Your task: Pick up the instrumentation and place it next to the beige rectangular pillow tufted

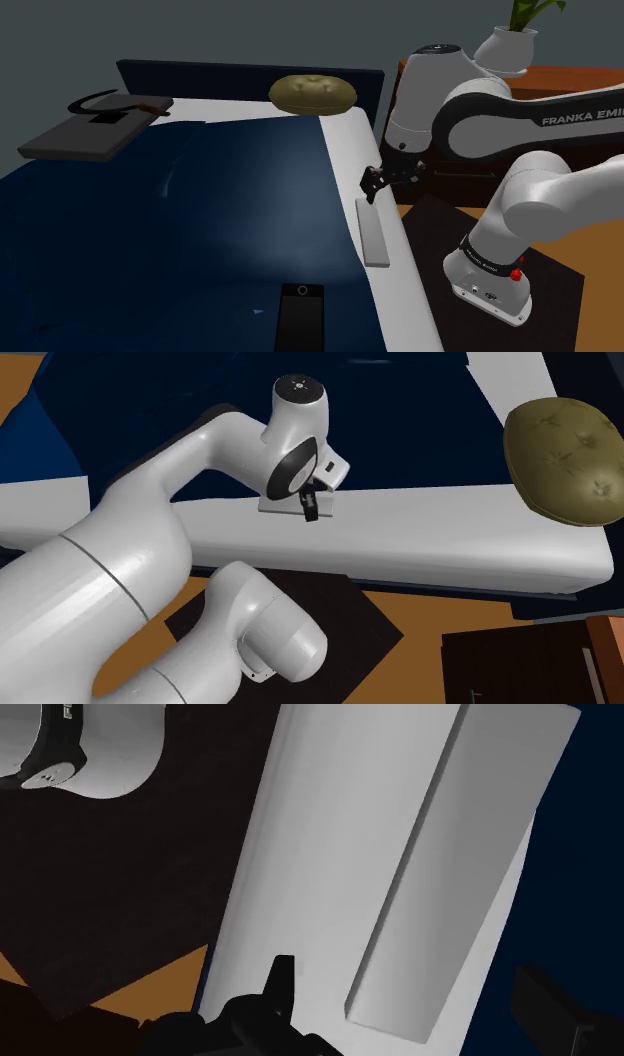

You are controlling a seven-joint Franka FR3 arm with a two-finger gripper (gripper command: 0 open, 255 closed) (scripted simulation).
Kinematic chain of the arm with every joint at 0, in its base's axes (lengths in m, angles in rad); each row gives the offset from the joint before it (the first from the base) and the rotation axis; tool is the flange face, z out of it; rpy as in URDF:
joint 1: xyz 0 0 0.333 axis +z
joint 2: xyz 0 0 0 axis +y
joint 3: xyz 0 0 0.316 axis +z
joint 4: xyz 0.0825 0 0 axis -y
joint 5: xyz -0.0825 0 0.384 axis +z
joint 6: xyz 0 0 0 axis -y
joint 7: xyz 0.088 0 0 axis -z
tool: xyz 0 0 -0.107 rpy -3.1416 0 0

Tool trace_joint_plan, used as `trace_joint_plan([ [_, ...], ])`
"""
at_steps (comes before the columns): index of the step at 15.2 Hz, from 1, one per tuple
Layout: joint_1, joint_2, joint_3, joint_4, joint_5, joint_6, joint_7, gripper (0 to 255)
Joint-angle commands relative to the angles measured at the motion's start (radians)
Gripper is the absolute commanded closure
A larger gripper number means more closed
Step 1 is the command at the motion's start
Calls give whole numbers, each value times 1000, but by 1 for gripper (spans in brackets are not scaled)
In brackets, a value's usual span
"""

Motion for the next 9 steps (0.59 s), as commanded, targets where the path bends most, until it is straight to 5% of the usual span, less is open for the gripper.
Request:
trace_joint_plan([
  [1, 9, 56, 65, -4, 55, 63, 75, 0],
  [4, 13, 131, 145, 7, 112, 133, 166, 0],
  [9, 14, 187, 182, -31, 141, 226, 161, 0],
])
